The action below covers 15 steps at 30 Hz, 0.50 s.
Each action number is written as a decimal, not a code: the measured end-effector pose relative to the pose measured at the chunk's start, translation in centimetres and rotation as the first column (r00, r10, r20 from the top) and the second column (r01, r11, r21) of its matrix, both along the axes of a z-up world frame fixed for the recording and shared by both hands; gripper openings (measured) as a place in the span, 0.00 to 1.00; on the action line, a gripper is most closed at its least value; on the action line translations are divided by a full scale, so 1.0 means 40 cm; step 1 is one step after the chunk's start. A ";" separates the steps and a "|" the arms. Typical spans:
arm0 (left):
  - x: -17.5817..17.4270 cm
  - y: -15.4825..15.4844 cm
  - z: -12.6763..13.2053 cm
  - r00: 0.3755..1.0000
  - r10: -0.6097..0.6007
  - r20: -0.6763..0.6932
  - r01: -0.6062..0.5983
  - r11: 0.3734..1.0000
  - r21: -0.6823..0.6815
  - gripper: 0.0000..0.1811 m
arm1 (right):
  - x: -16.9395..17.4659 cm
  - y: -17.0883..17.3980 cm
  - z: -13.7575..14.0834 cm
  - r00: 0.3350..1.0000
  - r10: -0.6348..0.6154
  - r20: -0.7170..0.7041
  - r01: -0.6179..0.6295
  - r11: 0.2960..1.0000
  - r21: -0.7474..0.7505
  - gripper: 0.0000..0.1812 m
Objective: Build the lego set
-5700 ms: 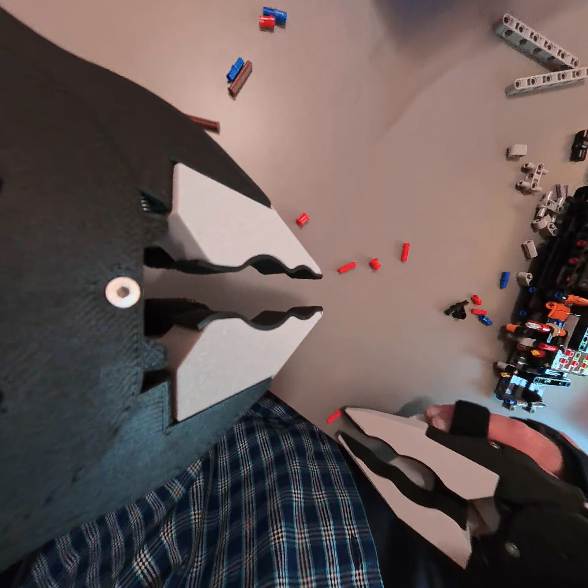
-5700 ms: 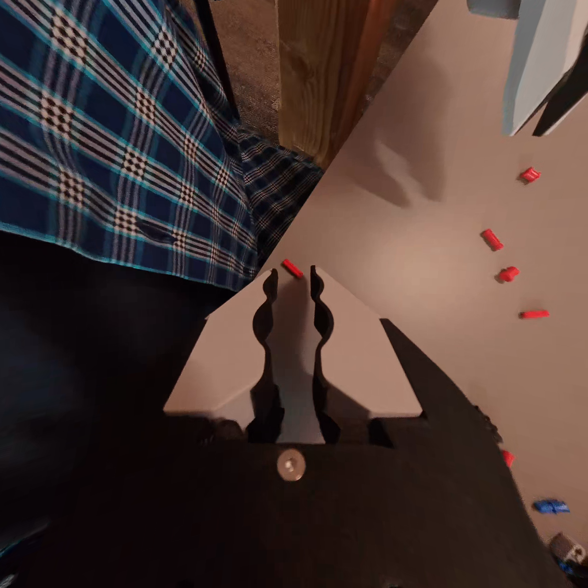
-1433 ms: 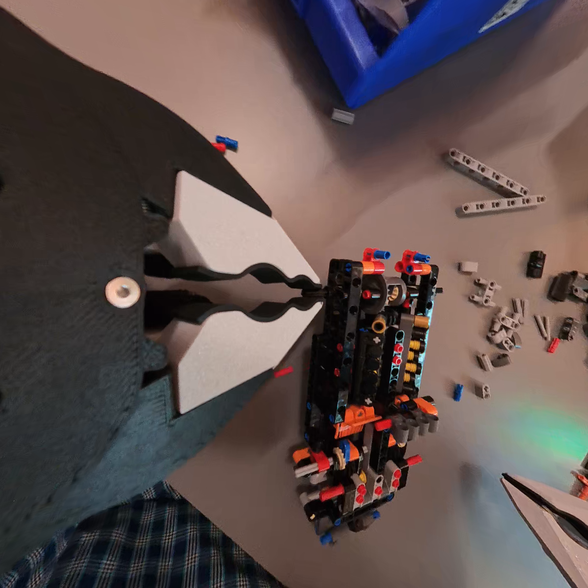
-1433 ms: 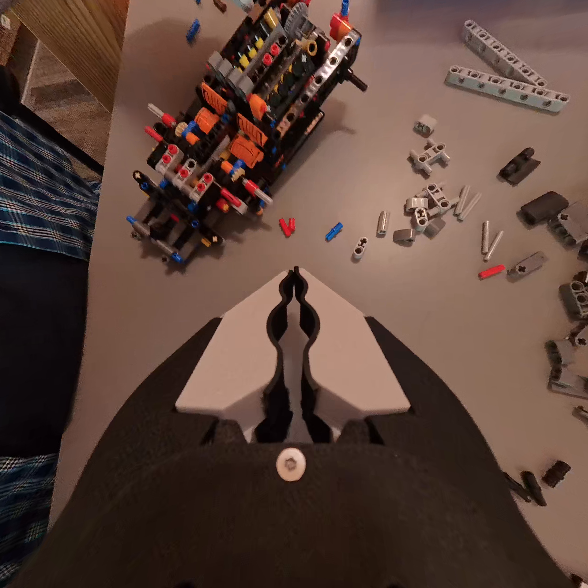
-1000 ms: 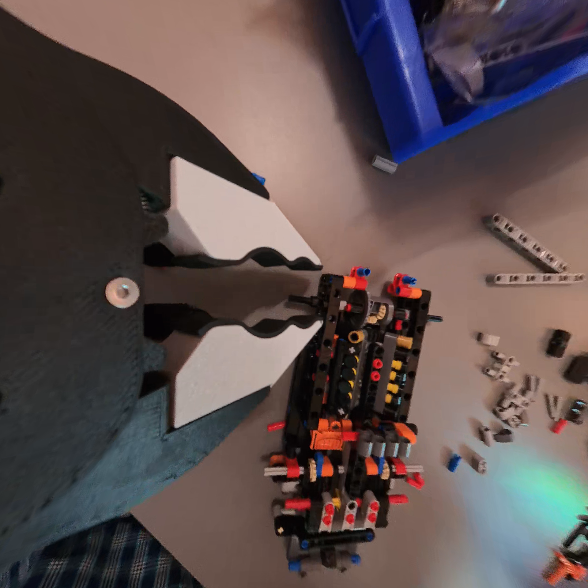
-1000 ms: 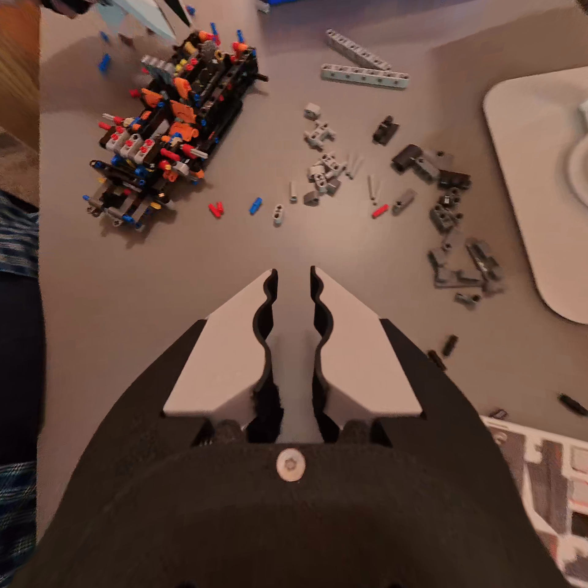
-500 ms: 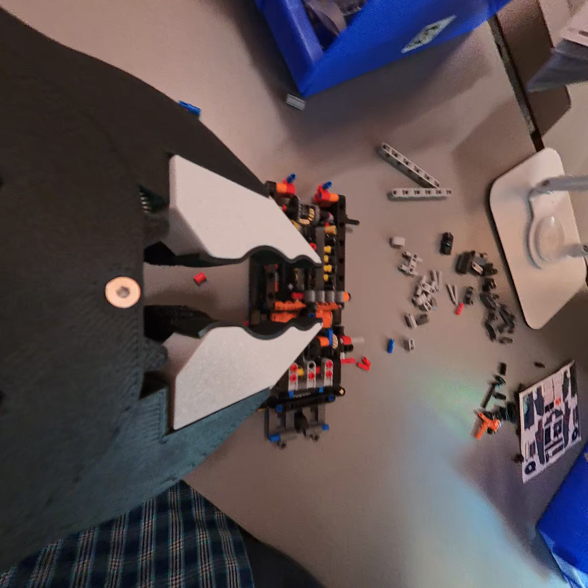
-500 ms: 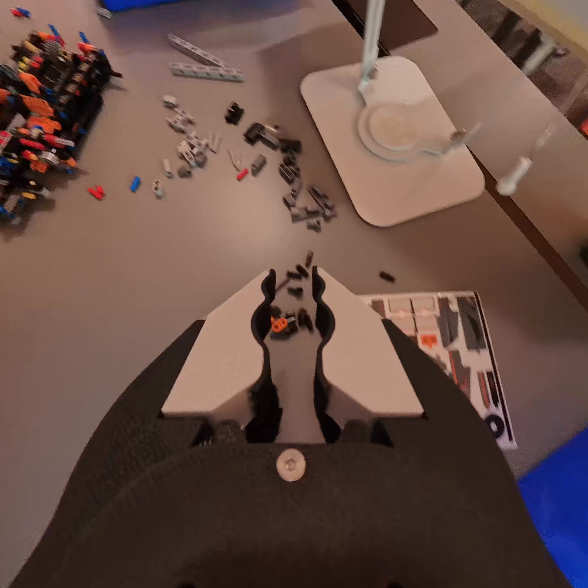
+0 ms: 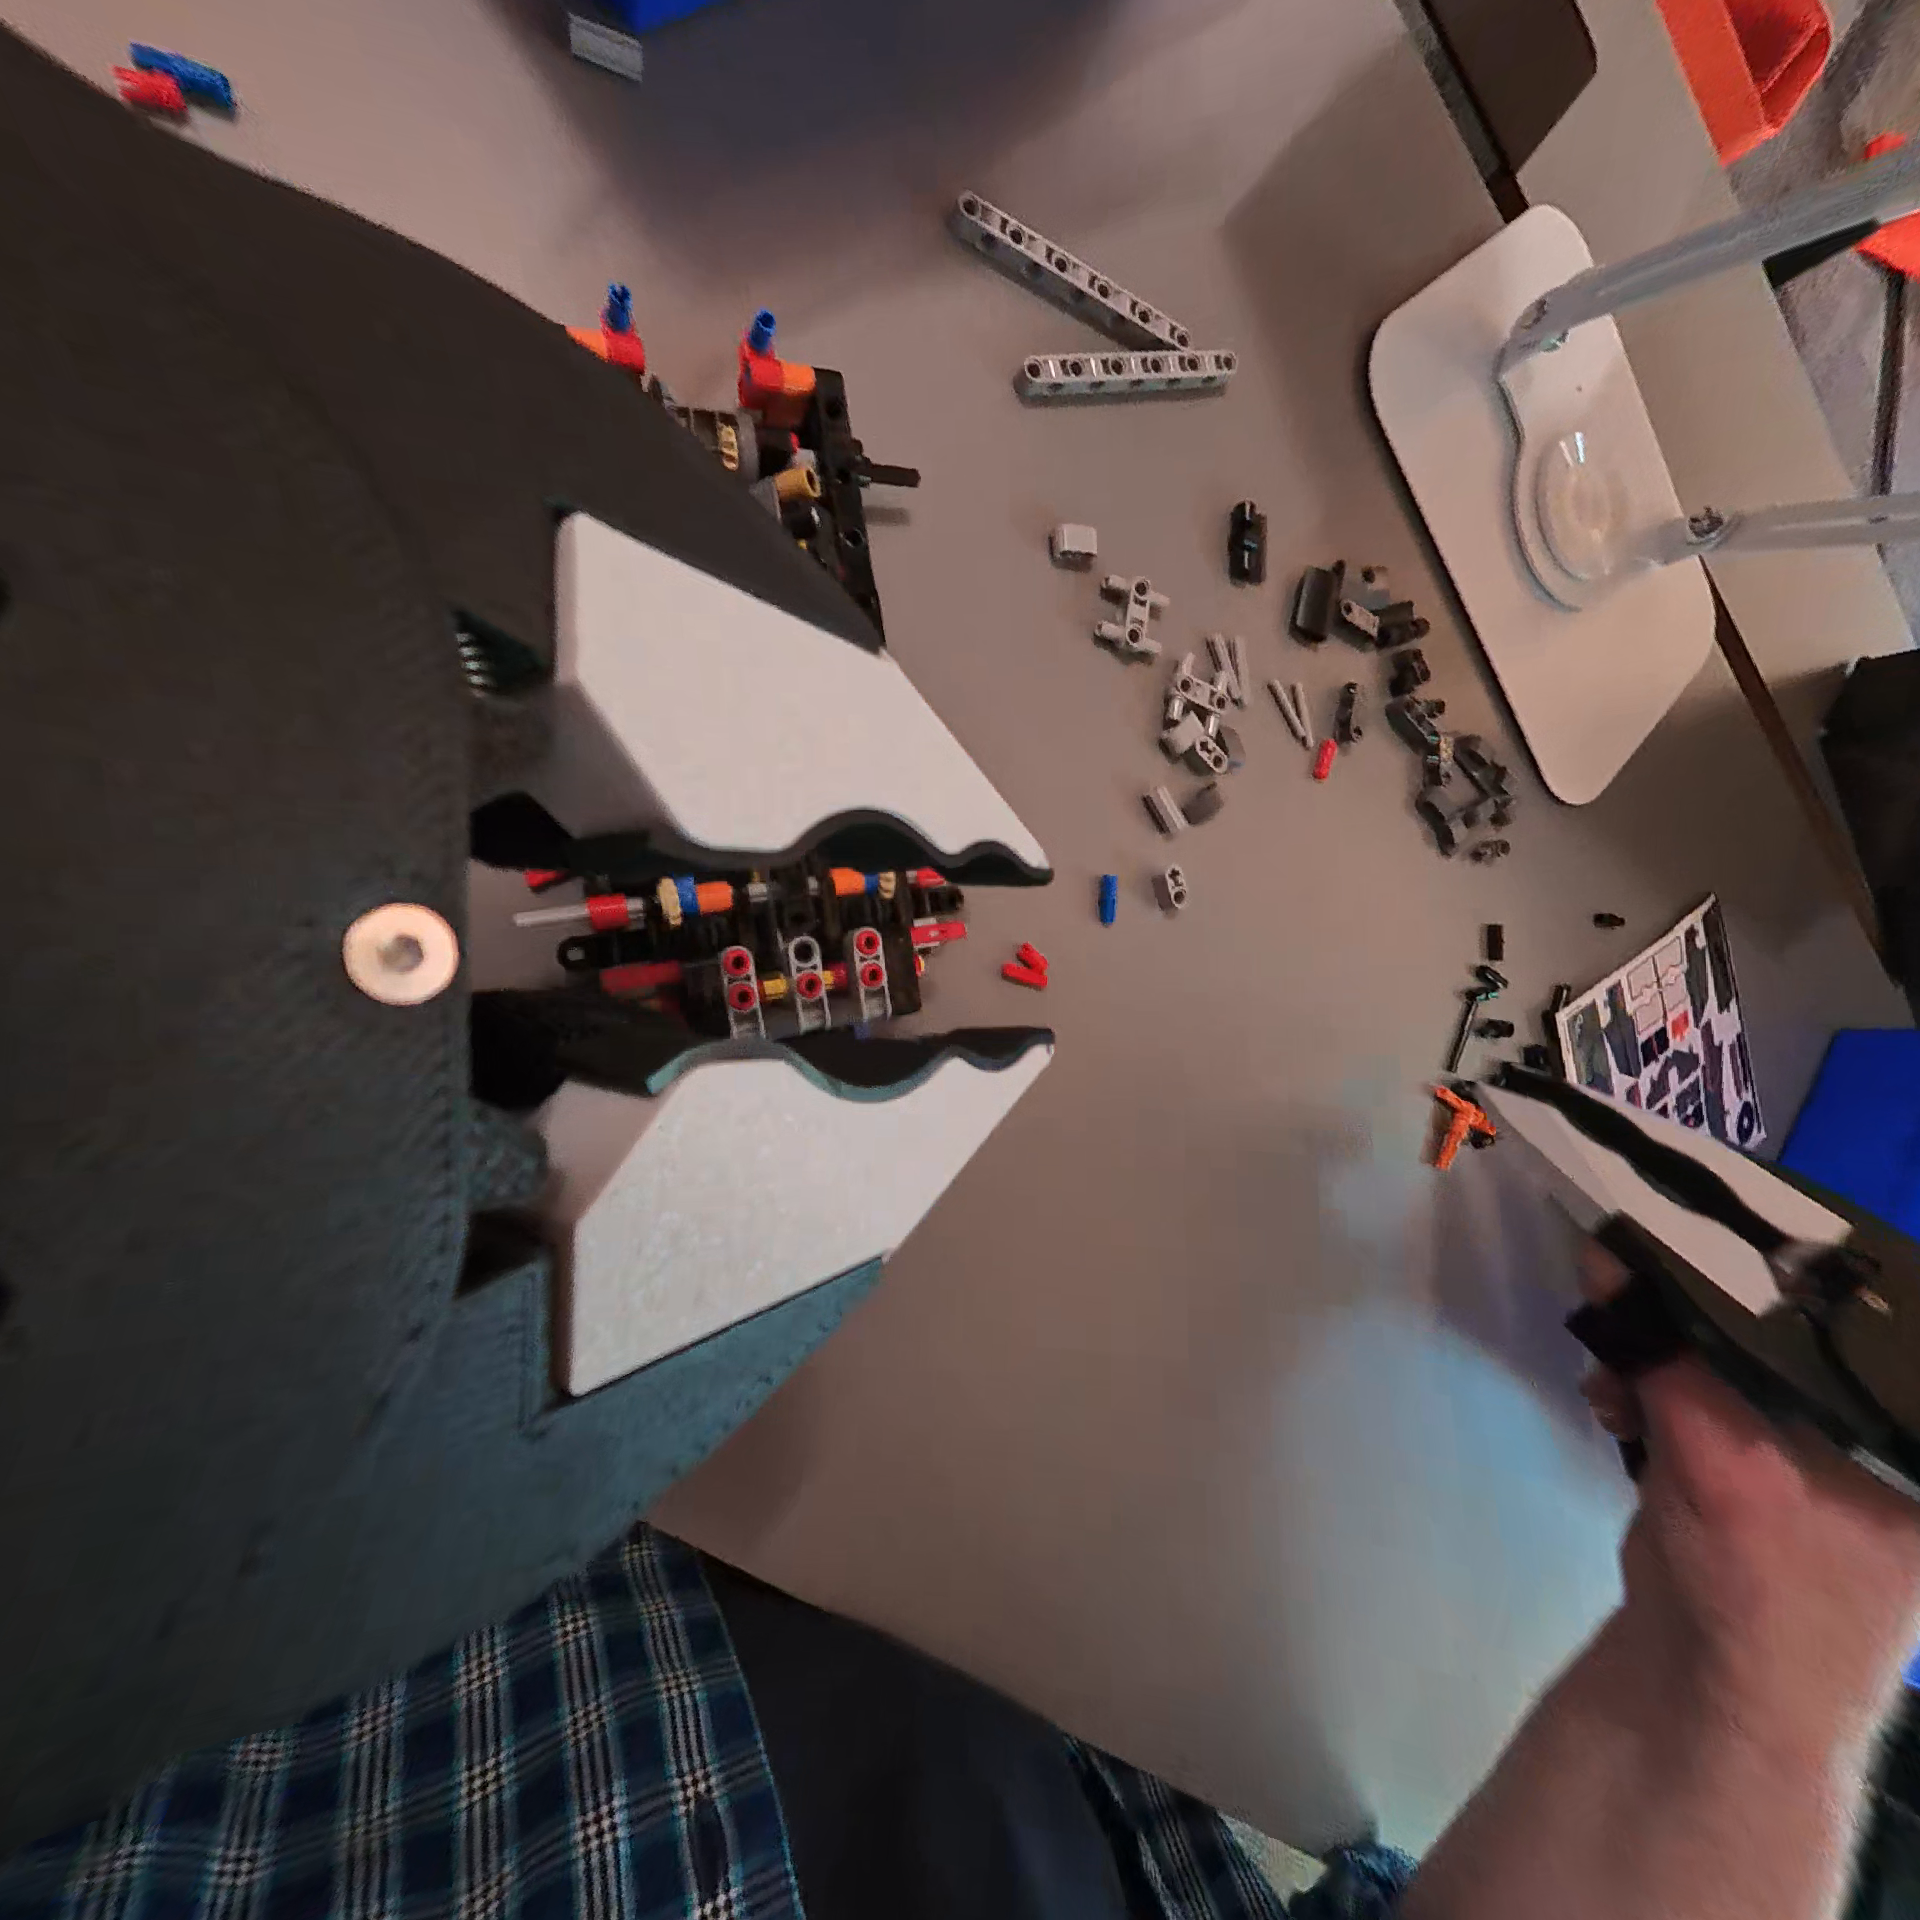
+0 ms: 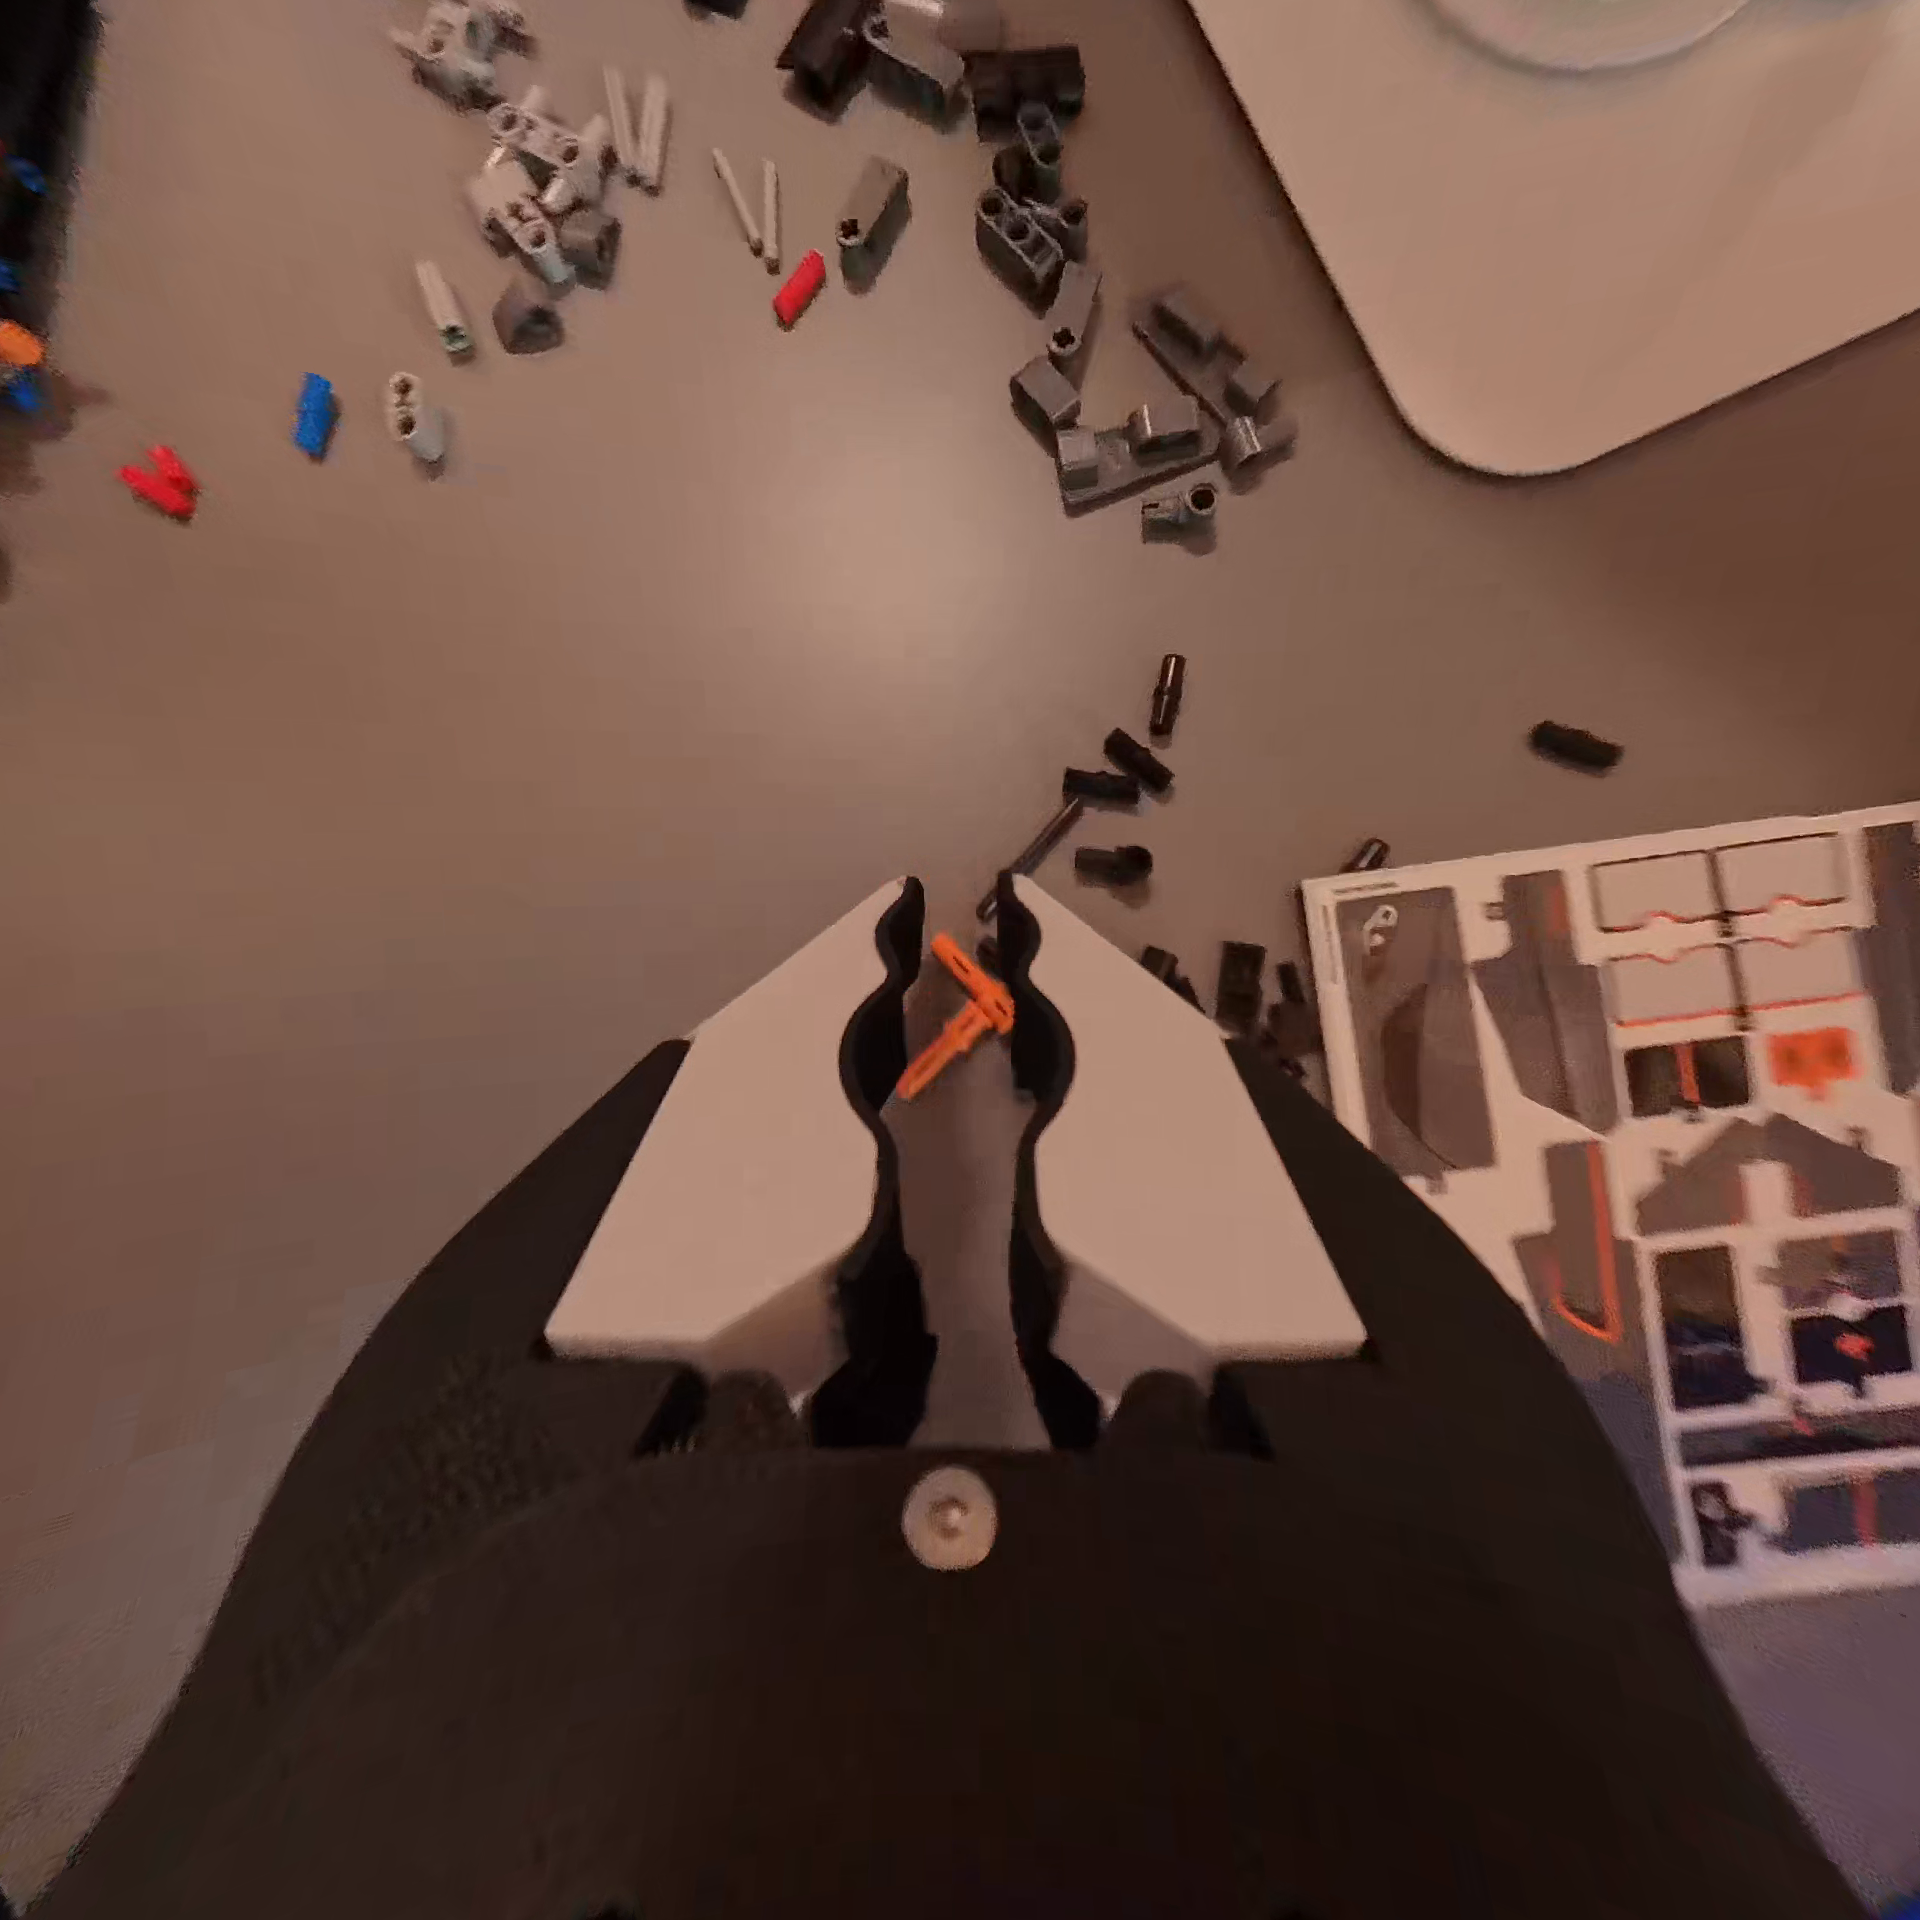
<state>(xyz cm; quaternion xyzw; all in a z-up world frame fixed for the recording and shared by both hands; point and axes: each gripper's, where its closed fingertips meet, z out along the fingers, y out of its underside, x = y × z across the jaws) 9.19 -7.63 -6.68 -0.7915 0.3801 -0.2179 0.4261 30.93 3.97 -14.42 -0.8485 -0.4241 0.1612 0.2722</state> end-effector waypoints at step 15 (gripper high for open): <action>-0.007 -0.003 -0.017 0.998 -0.011 0.069 0.012 1.000 -0.013 0.13 | -0.015 0.015 -0.047 0.997 -0.017 0.077 0.016 1.000 0.011 0.00</action>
